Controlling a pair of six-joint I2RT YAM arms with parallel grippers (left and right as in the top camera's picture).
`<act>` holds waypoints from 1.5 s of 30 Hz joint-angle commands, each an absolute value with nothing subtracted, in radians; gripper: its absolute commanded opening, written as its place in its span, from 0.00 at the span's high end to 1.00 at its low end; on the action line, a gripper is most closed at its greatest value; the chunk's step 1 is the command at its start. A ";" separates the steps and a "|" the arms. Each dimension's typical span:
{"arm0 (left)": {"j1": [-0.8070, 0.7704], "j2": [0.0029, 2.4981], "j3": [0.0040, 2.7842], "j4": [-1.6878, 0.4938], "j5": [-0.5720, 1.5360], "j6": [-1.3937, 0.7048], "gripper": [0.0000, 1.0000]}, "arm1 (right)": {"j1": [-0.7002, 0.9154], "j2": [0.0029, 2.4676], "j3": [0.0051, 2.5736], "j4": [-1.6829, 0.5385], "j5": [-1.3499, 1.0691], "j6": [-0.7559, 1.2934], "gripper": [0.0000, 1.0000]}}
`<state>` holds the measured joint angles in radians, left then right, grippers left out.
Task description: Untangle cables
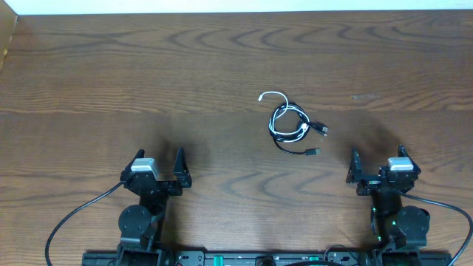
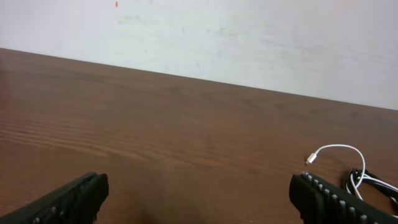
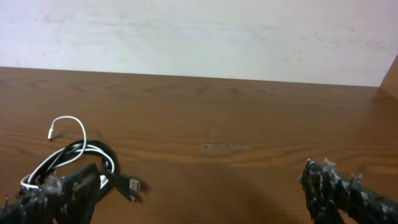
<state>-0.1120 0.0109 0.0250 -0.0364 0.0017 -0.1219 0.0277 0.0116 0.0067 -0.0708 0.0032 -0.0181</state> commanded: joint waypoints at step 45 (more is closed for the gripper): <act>-0.108 0.634 0.538 -0.234 0.241 -0.127 0.02 | 0.033 0.007 0.006 -0.075 0.001 -0.012 0.01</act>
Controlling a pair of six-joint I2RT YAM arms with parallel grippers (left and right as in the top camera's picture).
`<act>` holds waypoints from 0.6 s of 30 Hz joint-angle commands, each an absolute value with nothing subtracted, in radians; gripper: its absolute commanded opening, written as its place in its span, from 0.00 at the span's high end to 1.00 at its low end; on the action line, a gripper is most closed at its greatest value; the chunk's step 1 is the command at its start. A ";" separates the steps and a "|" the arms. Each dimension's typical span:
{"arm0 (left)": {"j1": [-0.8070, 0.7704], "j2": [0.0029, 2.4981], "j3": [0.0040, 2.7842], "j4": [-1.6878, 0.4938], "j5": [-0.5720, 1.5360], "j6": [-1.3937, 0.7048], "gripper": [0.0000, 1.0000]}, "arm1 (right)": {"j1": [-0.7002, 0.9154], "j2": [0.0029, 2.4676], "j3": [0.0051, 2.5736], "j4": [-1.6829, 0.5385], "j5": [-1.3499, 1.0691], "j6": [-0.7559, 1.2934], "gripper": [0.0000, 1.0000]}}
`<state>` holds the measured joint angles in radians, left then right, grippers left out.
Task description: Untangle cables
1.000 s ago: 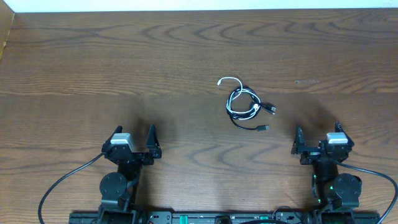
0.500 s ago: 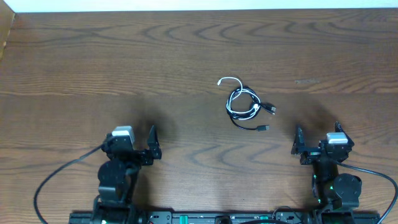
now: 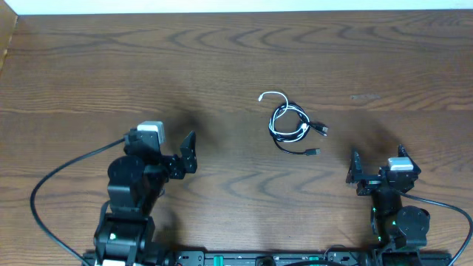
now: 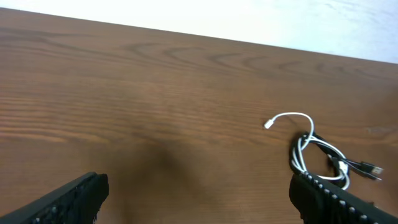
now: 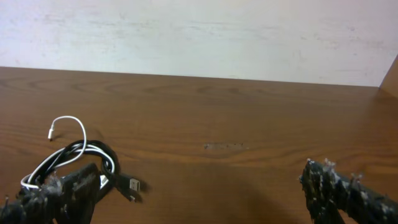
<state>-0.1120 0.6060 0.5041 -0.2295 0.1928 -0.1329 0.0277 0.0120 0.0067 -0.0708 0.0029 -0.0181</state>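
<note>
A small tangle of one white and one black cable (image 3: 290, 122) lies on the table right of centre. The white cable's free end (image 3: 260, 97) curls out to the upper left. Two black plugs (image 3: 314, 152) stick out at the right. My left gripper (image 3: 164, 150) is open and empty, well to the left of the tangle and turned toward it. In the left wrist view the tangle (image 4: 317, 155) lies just above the right finger (image 4: 329, 198). My right gripper (image 3: 378, 164) is open and empty, below and right of the tangle. In the right wrist view the tangle (image 5: 74, 155) shows by the left finger (image 5: 59, 191).
The brown wooden table (image 3: 111, 66) ends at a white wall along the far side. A faint scuff mark (image 3: 363, 97) lies right of the cables. Both arm bases and their black supply leads (image 3: 59, 188) sit along the near edge.
My left arm has lifted and swung to the right, so its wrist camera now looks down on the tangle. The right arm and the cables have not moved.
</note>
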 commanded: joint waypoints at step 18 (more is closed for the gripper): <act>-0.108 0.743 0.538 -0.235 0.217 -0.128 0.02 | 0.033 0.007 0.006 -0.075 0.001 -0.012 0.01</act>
<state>-0.1120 0.7353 0.5156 -0.2329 0.2192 -0.1329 0.0277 0.0120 0.0067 -0.0708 0.0029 -0.0181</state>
